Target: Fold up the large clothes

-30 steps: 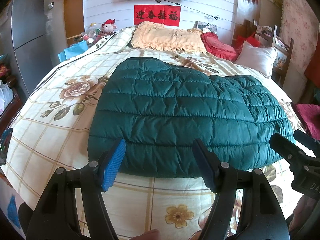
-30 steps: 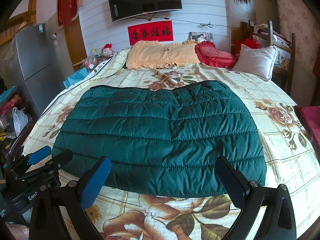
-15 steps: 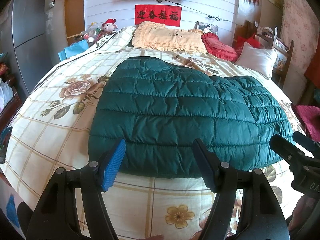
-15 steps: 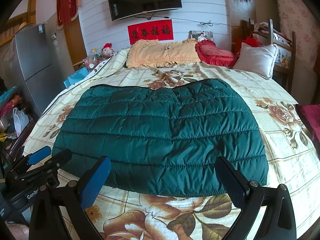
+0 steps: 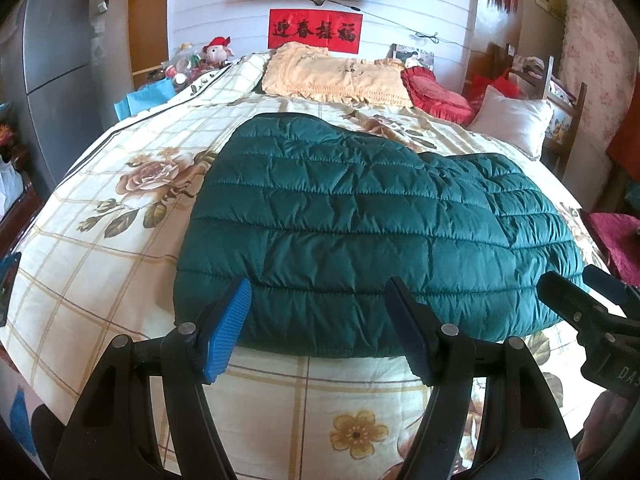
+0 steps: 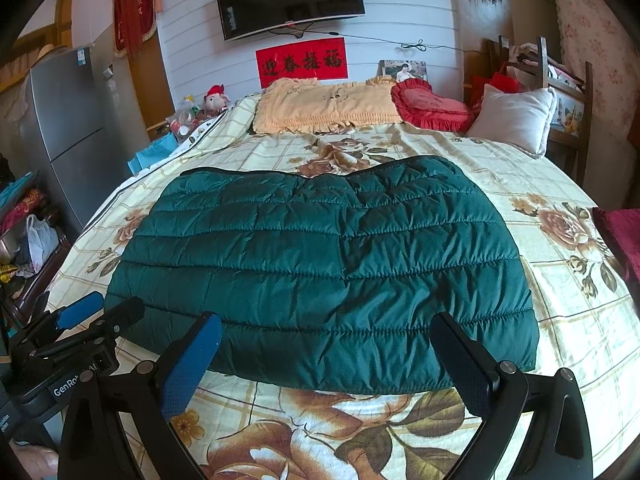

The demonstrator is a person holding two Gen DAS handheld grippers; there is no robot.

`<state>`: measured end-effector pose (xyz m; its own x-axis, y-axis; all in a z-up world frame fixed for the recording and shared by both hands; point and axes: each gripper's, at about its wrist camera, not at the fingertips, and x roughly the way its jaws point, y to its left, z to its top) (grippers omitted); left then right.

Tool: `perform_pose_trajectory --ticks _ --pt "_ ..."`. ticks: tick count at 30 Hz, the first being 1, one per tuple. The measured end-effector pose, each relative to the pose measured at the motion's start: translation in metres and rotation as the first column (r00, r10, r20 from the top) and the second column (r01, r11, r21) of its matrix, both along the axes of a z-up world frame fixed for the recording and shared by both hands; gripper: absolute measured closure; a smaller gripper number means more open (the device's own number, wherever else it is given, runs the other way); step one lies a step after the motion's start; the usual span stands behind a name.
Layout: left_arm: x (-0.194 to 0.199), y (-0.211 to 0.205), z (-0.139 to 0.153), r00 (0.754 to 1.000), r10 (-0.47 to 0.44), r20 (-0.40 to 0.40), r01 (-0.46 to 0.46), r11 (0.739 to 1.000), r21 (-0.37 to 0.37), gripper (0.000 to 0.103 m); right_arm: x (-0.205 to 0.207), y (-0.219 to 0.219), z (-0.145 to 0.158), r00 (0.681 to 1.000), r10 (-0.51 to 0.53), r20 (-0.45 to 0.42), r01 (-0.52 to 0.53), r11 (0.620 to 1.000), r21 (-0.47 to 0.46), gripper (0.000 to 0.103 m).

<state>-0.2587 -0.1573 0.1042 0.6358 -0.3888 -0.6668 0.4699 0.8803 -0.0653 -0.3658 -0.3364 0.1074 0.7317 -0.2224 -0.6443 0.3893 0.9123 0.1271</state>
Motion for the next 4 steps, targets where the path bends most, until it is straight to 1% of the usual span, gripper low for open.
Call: perform_pose_trajectory --ticks 4 --pt "0.0025 0.0021 -0.0016 1.0 -0.002 0.013 0.002 1.0 -0.006 0.033 0.0005 -0.0005 -0.0024 1.0 0.0 -0.005 0.0 1.0 0.002 0.0"
